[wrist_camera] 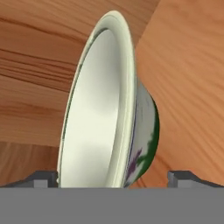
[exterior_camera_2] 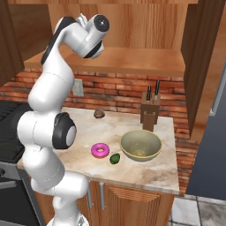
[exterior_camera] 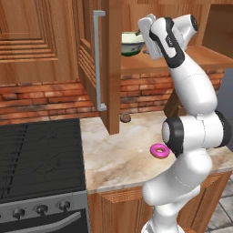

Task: Pick both bowls and place them on the counter. Then place the donut in one bowl and place the avocado in the other bowl.

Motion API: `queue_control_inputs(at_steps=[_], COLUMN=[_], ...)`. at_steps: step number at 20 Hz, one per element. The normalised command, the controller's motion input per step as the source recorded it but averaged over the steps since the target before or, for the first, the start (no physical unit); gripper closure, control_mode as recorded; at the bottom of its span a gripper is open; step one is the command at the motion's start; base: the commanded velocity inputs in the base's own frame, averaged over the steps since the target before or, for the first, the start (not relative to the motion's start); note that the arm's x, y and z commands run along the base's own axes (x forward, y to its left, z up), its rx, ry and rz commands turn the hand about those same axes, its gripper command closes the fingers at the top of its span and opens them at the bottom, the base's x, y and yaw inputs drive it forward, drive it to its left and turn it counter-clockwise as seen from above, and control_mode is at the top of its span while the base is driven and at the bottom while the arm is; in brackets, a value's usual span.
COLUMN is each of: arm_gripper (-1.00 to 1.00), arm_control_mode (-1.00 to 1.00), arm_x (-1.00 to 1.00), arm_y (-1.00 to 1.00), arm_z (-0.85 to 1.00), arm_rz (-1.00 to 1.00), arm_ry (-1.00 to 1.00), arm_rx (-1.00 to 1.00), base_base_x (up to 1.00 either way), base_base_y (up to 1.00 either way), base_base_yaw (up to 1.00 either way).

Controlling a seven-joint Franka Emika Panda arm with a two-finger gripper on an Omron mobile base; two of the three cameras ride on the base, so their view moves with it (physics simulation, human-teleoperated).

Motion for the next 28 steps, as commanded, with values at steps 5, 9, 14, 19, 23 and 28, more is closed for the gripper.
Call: queue_control_inputs(at_steps=[5, 9, 14, 19, 23, 28], arm_gripper=[1.00, 1.00, 1.00, 1.00, 1.00, 1.00], arm_control_mode=[-1.00, -1.00, -1.00, -1.00, -1.00, -1.00], arm_x=[0.02, 0.00, -0.03, -0.58, -1.00, -1.00], arm_y=[0.00, 0.00, 0.01, -0.01, -0.03, -0.03], arm_z=[-0.13, -0.04, -0.08, -0.04, -0.05, -0.16], arm_rz=[0.00, 0.00, 0.00, 0.00, 0.03, 0.06], arm_ry=[0.00, 0.02, 0.00, -0.09, -0.18, -0.12], arm_rx=[0.00, 0.00, 0.00, 0.02, 0.02, 0.00], base_base_x=[0.00, 0.00, 0.00, 0.00, 0.00, 0.00], base_base_y=[0.00, 0.00, 0.00, 0.00, 0.00, 0.00], base_base_yaw=[0.00, 0.00, 0.00, 0.00, 0.00, 0.00])
